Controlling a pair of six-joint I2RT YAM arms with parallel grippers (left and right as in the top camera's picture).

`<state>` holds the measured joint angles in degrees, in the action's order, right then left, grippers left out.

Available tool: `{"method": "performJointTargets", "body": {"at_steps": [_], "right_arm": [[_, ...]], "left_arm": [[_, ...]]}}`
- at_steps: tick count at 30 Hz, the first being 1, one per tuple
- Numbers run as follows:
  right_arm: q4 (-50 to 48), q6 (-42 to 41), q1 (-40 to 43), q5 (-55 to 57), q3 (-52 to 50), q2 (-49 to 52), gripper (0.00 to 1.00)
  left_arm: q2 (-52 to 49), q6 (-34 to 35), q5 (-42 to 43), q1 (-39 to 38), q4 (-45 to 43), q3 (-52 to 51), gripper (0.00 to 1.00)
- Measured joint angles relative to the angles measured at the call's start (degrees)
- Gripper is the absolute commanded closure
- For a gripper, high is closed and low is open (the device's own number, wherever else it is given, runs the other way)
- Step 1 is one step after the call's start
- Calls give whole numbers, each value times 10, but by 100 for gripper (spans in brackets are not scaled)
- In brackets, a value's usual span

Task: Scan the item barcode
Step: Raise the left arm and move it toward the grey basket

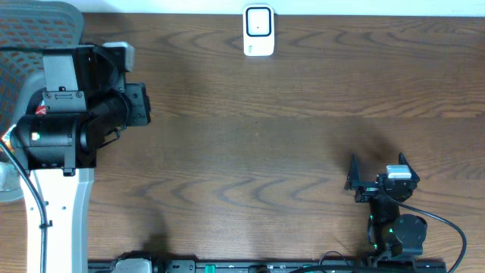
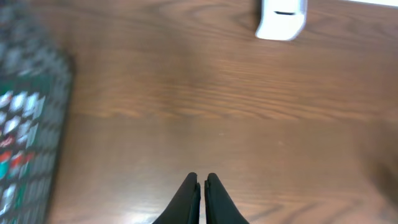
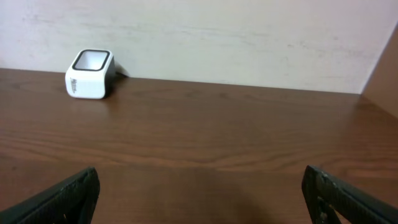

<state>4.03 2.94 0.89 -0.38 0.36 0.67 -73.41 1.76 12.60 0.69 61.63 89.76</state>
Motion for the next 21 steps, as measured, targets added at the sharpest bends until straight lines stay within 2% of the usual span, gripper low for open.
{"method": "performJointTargets", "body": {"at_steps": [6,13,17,19,20,21], "right_arm": [[0,0,0,0,0,0,1],[0,0,0,0,0,0,1],[0,0,0,0,0,0,1],[0,0,0,0,0,0,1],[0,0,0,0,0,0,1],[0,0,0,0,0,0,1]], "left_arm": [[0,85,-118,0,11,0,93],[-5,113,-160,0,15,0,92],[-20,118,-165,0,23,0,83],[-28,118,-167,0,25,0,71],[-31,117,-169,0,25,0,62],[-34,117,-170,0,25,0,61]]}}
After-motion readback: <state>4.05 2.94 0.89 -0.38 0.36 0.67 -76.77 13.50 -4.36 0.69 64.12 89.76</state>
